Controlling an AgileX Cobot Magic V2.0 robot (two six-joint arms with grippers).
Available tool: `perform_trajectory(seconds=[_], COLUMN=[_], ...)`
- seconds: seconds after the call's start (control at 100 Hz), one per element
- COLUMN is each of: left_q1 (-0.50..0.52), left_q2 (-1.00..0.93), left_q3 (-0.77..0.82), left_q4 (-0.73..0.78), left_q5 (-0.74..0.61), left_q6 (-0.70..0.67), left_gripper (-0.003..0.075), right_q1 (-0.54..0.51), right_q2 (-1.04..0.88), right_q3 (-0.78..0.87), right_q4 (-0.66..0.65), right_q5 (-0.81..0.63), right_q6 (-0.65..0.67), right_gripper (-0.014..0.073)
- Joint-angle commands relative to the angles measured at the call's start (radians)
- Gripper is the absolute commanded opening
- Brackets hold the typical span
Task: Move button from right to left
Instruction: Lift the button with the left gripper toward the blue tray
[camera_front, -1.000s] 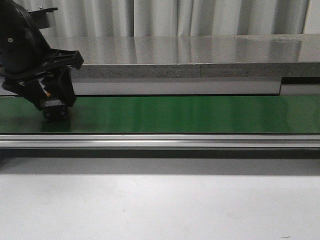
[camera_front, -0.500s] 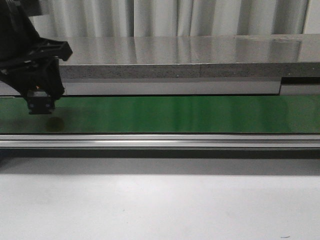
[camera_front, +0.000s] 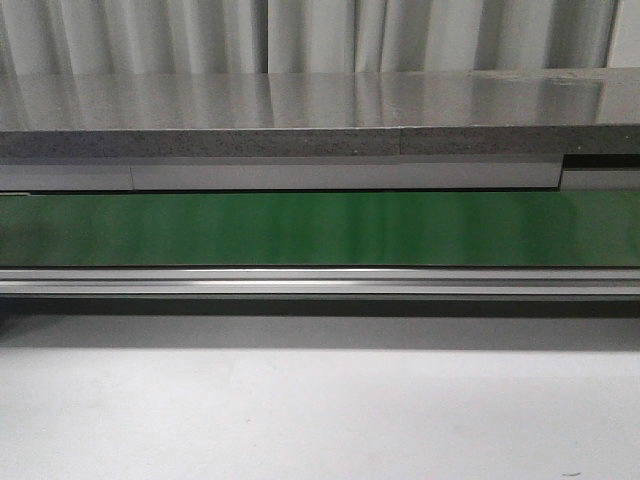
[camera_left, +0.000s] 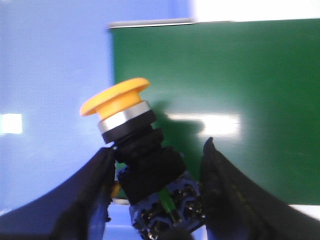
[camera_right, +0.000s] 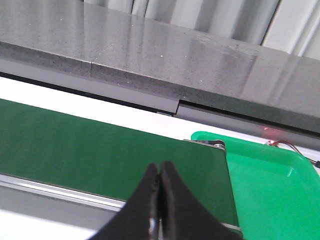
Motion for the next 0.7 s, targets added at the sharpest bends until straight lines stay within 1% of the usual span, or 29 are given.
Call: perform_trajectory(seconds=[0.0,0.1,0.18,0.32,0.48,0.69], left_q1=[0.051,0.101,0.135,0.172,0.175,0.175], left_q2=[-0.043,-0.035,-0.023,0.007,0.058,0.137], left_q3=[-0.027,-0.027,-0.027,-0.027,-0.027,-0.027], left_q4=[0.03,0.068,0.078,0.082,0.132,0.146], left_q5=[-0.033,-0.056,-0.071,-0.114,-0.205,-0.235], left_q6=[-0.005,0.002,0.033,0.051,0.051,0.051], left_gripper=[0.0155,0.0155,0.0155,0.0155,0.015,0.015], right_q1=[0.004,0.004,0.004,0.004,0.004,0.004], right_q2=[0.008,0.008,0.008,0.008,0.008,0.008], right_q3=[-0.027,-0.027,-0.027,-0.027,-0.027,-0.027], right_q4=[0.01,0.01,0.01,0.01,0.01,0.01], right_q5=[-0.074,-0.074,-0.074,-0.074,-0.074,-0.074], right_q6=[-0.008,-0.008,-0.008,-0.008,-0.008,-0.008], right_gripper=[-0.0068,-0.0068,-0.0068,-0.0068,-0.0068,-0.0068])
